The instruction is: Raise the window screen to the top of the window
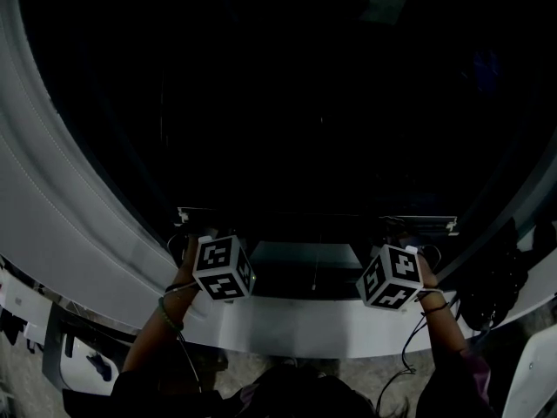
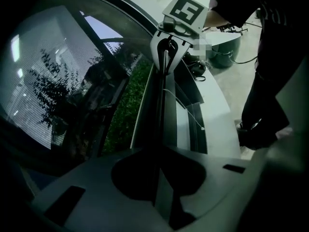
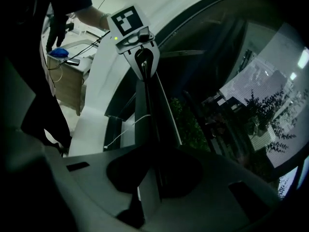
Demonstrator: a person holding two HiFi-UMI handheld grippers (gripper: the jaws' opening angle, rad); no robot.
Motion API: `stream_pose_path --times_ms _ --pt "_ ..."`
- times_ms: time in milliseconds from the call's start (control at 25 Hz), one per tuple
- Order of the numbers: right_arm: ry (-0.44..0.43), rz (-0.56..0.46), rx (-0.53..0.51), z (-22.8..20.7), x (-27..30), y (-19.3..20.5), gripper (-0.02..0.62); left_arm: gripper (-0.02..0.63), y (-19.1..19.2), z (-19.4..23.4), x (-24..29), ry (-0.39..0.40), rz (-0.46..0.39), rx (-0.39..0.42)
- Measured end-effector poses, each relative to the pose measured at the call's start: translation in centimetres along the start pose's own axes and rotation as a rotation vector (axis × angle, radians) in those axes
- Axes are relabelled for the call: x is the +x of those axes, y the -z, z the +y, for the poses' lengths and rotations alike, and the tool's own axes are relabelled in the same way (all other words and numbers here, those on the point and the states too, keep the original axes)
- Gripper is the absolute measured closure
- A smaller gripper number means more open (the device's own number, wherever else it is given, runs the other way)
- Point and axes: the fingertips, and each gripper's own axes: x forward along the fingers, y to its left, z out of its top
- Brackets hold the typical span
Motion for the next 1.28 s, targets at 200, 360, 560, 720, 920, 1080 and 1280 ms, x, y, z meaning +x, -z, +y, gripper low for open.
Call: stream_pose_path --times_ms 200,360,560,720,920,1080,1280 --pt "-0.058 0.056 0.009 0.1 0.3 0.1 0.551 0.569 0.2 -0.2 0.3 0.023 0.045 0.067" --pt "-0.112 0.1 -0.036 0.1 0.1 -0.1 0.569 0.572 0.3 -0.2 0.3 0.044 0.123 0.087" --pt "-0.113 0.097 -0.002 0.0 0.0 -0.3 0.571 0.591 0.6 0.0 0.3 -0.033 0.169 0.146" --pt "-0.109 0.077 0.01 -0.2 -0.2 -0.3 0.569 0.588 0.2 0.0 0.0 -0.023 0.098 0.057" --pt "-0.006 0.001 0.022 -2.5 -2.7 -1.6 0.569 0.584 -1.1 2.4 -2.6 -0.111 0.026 0.025" --pt "0.116 -0.042 -0.01 -6.8 -5.1 -3.6 0.569 0.578 -2.2 6.9 -5.4 -0.206 -0.04 -0.008" --pt "0.174 -0.088 -0.025 -11.2 -8.6 -5.9 0.569 0.575 -3.7 11.3 -9.4 -0.26 -0.103 -0.031"
